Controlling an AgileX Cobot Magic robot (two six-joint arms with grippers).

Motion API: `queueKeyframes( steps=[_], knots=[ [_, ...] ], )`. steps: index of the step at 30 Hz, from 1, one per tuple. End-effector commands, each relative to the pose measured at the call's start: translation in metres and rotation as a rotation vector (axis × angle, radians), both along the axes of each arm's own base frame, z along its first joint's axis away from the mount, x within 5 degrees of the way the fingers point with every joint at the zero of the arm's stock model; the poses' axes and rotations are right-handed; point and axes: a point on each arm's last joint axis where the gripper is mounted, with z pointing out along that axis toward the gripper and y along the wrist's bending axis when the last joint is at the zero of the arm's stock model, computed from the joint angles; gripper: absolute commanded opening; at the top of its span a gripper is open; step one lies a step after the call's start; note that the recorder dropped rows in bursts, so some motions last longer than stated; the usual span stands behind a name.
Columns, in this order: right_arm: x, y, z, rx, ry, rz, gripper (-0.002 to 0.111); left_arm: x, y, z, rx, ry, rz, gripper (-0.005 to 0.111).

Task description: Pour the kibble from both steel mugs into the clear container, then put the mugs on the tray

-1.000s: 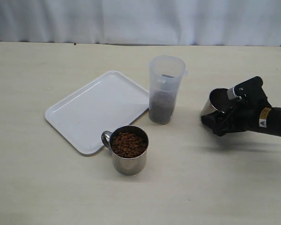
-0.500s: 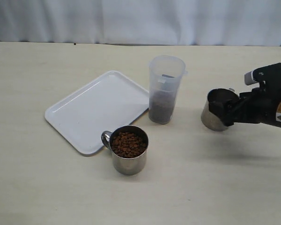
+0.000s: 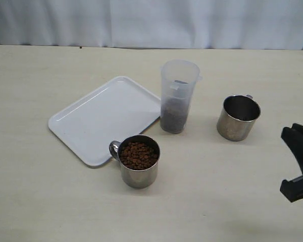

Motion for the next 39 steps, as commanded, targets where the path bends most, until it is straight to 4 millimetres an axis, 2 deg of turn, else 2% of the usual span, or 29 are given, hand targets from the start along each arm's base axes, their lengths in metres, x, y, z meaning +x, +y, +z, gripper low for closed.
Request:
queueKeyframes(
  steps=[1, 5, 11, 21, 31, 39],
  knots=[
    [-0.013, -0.008, 0.004, 0.123, 0.012, -0.121, 0.005, 0.000, 0.000, 0.004, -0.004, -0.020, -0.001, 0.000],
    [-0.021, -0.012, 0.012, 0.238, -0.028, -0.171, 0.005, 0.000, 0.000, 0.004, -0.004, -0.020, -0.001, 0.000],
    [-0.028, -0.012, 0.020, 0.248, -0.123, -0.159, 0.005, 0.000, 0.000, 0.004, -0.004, -0.020, -0.001, 0.000],
    [-0.034, -0.010, 0.023, 0.253, -0.158, -0.122, 0.005, 0.000, 0.000, 0.004, -0.004, -0.020, -0.001, 0.000],
    [-0.060, -0.011, 0.040, 0.299, -0.411, -0.074, 0.005, 0.000, 0.000, 0.004, -0.004, -0.020, -0.001, 0.000],
    [-0.054, -0.025, 0.028, 0.279, -0.292, -0.229, 0.005, 0.000, 0.000, 0.004, -0.004, -0.020, -0.001, 0.000]
  ],
)
